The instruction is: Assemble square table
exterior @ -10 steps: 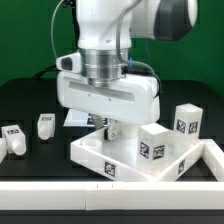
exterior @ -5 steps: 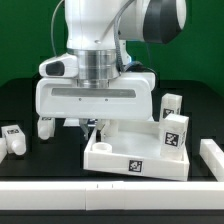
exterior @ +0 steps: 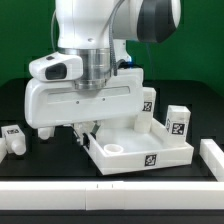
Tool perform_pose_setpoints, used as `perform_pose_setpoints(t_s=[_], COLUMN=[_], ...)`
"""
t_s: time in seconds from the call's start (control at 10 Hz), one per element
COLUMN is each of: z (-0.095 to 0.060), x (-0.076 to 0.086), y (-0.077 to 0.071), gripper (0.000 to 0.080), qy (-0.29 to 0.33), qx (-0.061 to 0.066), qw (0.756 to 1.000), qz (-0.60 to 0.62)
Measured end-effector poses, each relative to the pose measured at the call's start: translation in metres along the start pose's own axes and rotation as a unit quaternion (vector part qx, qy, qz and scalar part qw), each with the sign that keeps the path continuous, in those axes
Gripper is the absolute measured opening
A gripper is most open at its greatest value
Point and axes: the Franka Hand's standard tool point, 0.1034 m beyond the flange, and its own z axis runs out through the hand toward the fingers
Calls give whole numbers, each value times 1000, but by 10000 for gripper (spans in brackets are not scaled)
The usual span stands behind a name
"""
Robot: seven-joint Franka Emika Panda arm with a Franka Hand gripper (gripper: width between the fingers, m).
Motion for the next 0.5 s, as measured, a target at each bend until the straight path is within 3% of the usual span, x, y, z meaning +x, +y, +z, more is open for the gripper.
perform_pose_setpoints(t_s=[0.1,0.3,0.4,0.5], z=[-1,-5,-3,-2], x=[3,49,62,56], y=[0,-16,-20,-17], gripper=[54,54,53,53], qy=[-1,13,8,6], qx=[-7,-23,-26,-27], qw=[999,983,968,964], qz=[-50,-183,-248,-263])
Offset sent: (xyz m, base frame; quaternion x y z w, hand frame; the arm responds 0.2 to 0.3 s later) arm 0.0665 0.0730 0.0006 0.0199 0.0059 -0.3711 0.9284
